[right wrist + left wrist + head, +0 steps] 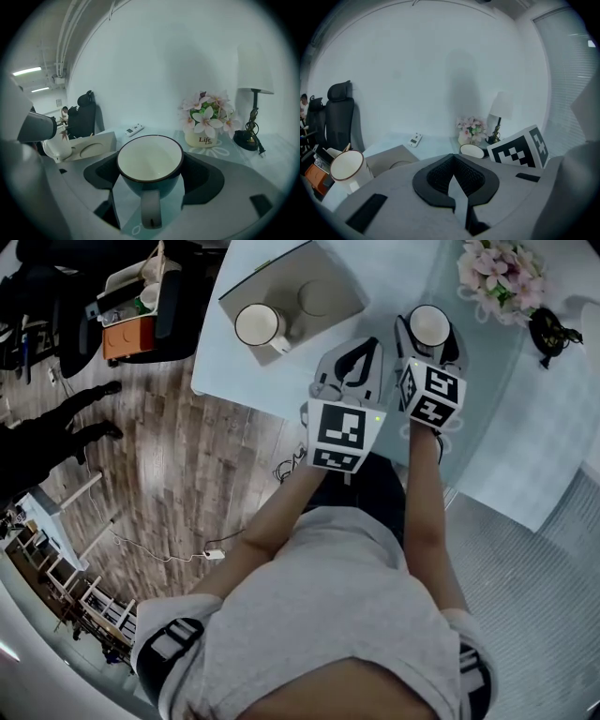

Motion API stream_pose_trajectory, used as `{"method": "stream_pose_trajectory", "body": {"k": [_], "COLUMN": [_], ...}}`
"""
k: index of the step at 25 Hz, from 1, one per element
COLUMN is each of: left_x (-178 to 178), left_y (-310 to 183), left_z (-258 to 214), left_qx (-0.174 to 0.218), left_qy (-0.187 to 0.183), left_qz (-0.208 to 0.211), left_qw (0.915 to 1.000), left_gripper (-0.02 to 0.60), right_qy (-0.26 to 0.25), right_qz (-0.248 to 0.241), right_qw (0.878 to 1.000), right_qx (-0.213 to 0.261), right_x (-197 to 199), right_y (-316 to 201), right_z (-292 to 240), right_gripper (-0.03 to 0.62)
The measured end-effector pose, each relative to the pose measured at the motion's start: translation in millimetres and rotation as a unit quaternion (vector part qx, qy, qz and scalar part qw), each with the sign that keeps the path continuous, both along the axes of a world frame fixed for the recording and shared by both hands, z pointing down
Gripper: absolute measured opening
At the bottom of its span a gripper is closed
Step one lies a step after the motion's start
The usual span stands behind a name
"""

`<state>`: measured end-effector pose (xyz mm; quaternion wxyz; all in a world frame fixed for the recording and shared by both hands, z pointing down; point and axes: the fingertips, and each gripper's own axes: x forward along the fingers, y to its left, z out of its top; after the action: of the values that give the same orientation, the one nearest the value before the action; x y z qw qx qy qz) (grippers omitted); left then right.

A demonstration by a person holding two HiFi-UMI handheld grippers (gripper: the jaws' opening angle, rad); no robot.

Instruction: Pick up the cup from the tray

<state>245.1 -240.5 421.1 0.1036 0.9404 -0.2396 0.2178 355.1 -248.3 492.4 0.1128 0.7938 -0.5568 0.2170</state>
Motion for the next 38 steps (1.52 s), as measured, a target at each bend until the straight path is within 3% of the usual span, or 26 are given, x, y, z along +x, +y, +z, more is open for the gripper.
{"method": "stream_pose_trajectory", "body": {"k": [8,21,27,32,38], "left_x": [1.9,1.7,-8.1,-18.5,-47.0], "left_y": [-3.1,0.7,-3.2,-1.9,-4.3], "left_z": [18.9,18.0,8.6,-0.3,-12.7], "left_qx": [-0.001,-0.004,0.0,-0.008,-0.005], "left_qy": [-0.018,-0.012,-0.003,0.017,0.032], "left_qz": [-0.006,-0.012,-0.025,-0.036,-0.069], "left_qw": [0.9998,0.9998,0.9997,0.9992,0.9971], "left_gripper": [0.005,0.005,0.005,0.005,0.005], "right_qy": [0.0,-0.004,0.017,0.022,0.004], "right_qz": [0.003,0.002,0.012,-0.021,-0.093], "right_qw": [1.0,1.0,0.998,0.994,0.988], "right_qx": [-0.004,0.007,0.064,0.106,0.12], "right_x": [6.9,5.6,9.3,-19.7,-81.4], "right_y": [-1.5,0.1,0.0,-4.3,-20.9], "right_z": [20.7,23.0,-25.7,-70.9,-86.0], "right_gripper": [0.345,0.345,0.345,0.345,0.345]}}
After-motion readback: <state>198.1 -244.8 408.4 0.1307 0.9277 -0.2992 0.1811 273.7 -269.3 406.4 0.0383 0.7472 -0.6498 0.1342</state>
